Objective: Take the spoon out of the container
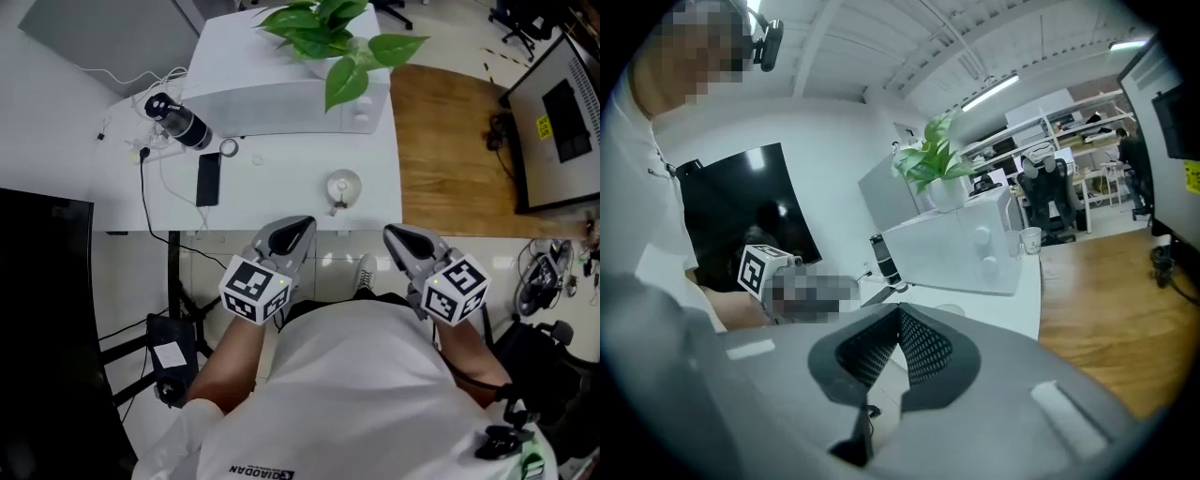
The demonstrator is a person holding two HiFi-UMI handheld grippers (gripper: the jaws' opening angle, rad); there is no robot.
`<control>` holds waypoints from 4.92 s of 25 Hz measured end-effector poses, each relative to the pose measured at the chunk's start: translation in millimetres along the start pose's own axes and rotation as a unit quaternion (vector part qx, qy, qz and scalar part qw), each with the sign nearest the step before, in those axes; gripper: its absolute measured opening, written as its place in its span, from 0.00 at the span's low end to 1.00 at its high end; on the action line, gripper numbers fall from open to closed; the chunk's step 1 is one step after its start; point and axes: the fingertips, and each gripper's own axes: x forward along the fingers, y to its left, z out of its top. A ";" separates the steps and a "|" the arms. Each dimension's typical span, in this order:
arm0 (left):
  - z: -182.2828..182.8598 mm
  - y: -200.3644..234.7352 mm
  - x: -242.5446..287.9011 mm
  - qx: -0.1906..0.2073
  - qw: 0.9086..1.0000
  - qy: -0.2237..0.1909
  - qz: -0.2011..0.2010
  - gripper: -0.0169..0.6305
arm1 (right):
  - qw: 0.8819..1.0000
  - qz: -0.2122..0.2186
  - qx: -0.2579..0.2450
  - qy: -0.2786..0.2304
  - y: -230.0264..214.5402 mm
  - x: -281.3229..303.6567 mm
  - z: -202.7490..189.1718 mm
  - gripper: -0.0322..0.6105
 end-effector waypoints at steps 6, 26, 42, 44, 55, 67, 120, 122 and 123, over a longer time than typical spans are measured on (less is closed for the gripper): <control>5.0 8.5 29.7 -0.013 0.999 0.006 0.042 0.03 | 0.999 0.037 -0.002 0.019 -37.9 2.8 6.7 0.06; -46.5 7.1 80.7 0.264 0.952 0.146 -0.049 0.08 | 0.997 -0.034 0.071 -0.006 -56.3 30.4 -3.3 0.06; -82.0 7.7 105.5 0.416 0.877 0.237 -0.044 0.16 | 0.995 -0.058 0.084 -0.021 -52.5 16.4 -16.0 0.06; -82.6 8.4 108.0 0.416 0.877 0.239 -0.042 0.16 | 0.995 -0.057 0.084 -0.019 -53.4 15.6 -16.5 0.06; -92.8 11.2 121.3 0.437 0.862 0.253 -0.038 0.16 | 0.994 -0.059 0.086 -0.018 -60.5 13.9 -16.0 0.06; -90.1 12.0 124.0 0.442 0.861 0.248 -0.035 0.11 | 0.994 -0.063 0.087 -0.019 -61.5 12.5 -16.8 0.06; 31.9 49.2 2.1 -0.002 0.999 -0.019 -0.036 0.11 | 0.999 -0.017 -0.002 -0.041 -13.3 44.1 41.7 0.06; 31.5 49.8 0.3 -0.017 0.999 -0.025 -0.043 0.11 | 0.999 -0.020 -0.002 -0.039 -14.5 45.4 40.7 0.06; 31.0 49.3 0.4 -0.019 0.998 -0.026 -0.046 0.11 | 0.999 -0.022 -0.001 -0.038 -15.0 46.0 40.3 0.06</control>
